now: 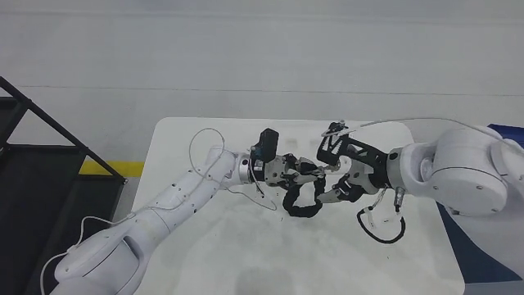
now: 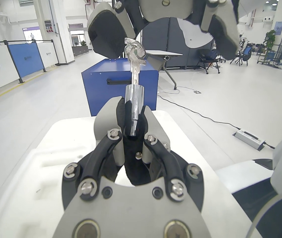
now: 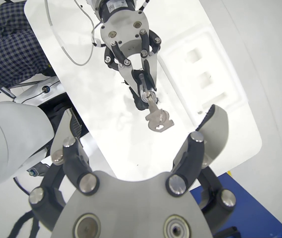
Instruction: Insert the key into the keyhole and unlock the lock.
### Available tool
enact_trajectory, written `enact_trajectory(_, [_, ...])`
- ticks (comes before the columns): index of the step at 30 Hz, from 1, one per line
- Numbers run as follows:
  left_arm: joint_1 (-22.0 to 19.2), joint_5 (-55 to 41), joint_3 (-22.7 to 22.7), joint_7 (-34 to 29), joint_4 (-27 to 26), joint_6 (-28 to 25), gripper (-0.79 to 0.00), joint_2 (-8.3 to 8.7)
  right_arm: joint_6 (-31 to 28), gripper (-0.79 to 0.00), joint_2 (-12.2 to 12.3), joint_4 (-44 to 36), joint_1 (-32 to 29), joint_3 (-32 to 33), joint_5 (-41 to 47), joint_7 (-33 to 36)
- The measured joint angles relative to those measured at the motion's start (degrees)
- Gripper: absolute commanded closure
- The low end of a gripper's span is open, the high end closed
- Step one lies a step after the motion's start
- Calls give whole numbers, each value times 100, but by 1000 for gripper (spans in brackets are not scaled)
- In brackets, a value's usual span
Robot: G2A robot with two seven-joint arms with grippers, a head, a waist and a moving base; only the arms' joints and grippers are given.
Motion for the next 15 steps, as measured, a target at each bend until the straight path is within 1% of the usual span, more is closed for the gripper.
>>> enact_trajectory(3, [-83, -178, 233, 14, -38, 11, 0, 101, -202, -785, 44, -2, -160, 163, 16, -99])
enact_trajectory(9, [-367, -794, 892, 14, -63, 12, 0, 322, -453, -785, 97, 22, -432, 381, 83, -358])
enact_trajectory(15, [-584, -1158, 1179, 14, -71, 11, 0, 470, -447, -785, 96, 22, -426, 377, 81, -351])
